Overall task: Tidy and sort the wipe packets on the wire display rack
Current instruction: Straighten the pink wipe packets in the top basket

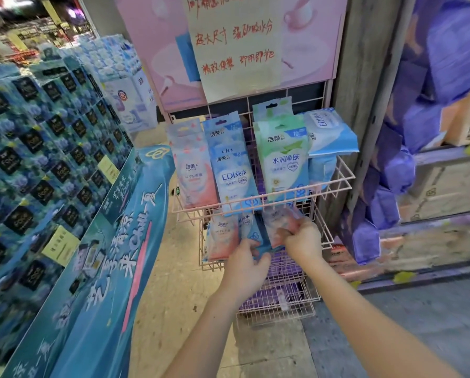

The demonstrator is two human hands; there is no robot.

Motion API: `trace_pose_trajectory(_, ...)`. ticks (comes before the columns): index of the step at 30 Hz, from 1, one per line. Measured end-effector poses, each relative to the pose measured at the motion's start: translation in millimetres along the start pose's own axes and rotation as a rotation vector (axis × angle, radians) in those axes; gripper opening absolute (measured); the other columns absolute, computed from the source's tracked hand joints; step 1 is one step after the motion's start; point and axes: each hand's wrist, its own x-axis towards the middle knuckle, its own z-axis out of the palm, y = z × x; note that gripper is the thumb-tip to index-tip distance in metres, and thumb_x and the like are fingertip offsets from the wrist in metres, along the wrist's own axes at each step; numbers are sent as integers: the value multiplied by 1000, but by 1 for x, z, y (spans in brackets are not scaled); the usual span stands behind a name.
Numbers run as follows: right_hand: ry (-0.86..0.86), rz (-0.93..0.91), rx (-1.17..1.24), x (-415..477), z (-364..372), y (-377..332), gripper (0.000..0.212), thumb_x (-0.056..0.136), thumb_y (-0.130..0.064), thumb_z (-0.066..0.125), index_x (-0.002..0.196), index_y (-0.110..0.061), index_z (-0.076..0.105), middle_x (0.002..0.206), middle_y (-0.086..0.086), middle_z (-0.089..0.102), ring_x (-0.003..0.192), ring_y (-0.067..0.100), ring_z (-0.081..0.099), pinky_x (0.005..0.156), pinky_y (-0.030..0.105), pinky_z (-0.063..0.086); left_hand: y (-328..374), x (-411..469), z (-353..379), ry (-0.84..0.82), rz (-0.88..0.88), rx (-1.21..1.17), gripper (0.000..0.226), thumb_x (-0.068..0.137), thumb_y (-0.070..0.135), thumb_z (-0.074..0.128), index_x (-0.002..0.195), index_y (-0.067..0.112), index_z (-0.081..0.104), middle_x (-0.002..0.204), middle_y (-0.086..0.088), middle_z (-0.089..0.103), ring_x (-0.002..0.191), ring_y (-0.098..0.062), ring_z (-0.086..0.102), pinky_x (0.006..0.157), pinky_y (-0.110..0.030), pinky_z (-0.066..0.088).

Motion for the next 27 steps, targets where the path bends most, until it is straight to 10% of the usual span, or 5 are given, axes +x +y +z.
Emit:
trace_pose_trajectory(9,8,191,452,-70,-30,13,24,79,-14,83,95,-14,65,92,6,74,84,24,71,75,36,56,10,1,17,-27,-182,-486,34,106,43,54,82,20,61,62,4,62,56,-16,61,56,-25,49)
trace_pose_trajectory(13,-181,130,486,-104,-21,9,23,81,-2,80,98,-7,66,88,2,74,74,11,70,64,19,53,7,3,20,37,-258,-755,8,99,22,69,102,16,74,101,-8,82,96,-28,78,92,-47,62)
trace_pose_trajectory(18,-325,67,381,-96,-4,1,16,91,-7,69,99,-21,70,98,-6,74,91,12,71,74,21,55,-22,-3,-15,237,-352,-819,21,93,20,76,113,17,71,104,-12,80,97,-36,77,92,-61,59)
trace_pose_trajectory(22,-283,-1,235,-73,25,-16,13,90,-15,66,101,-21,68,94,-5,71,91,19,70,84,42,59,-56,-14,-53,369,-421,-818,14,97,21,71,110,18,68,104,-11,78,89,-31,75,74,-42,63)
trace_pose_trajectory(27,-264,-171,-2,-44,77,-57,30,90,-20,70,118,-11,63,98,-1,67,90,19,66,71,22,45,-75,-28,-83,411,-398,-753,27,99,20,66,125,14,60,101,-1,72,81,-14,68,59,-27,49)
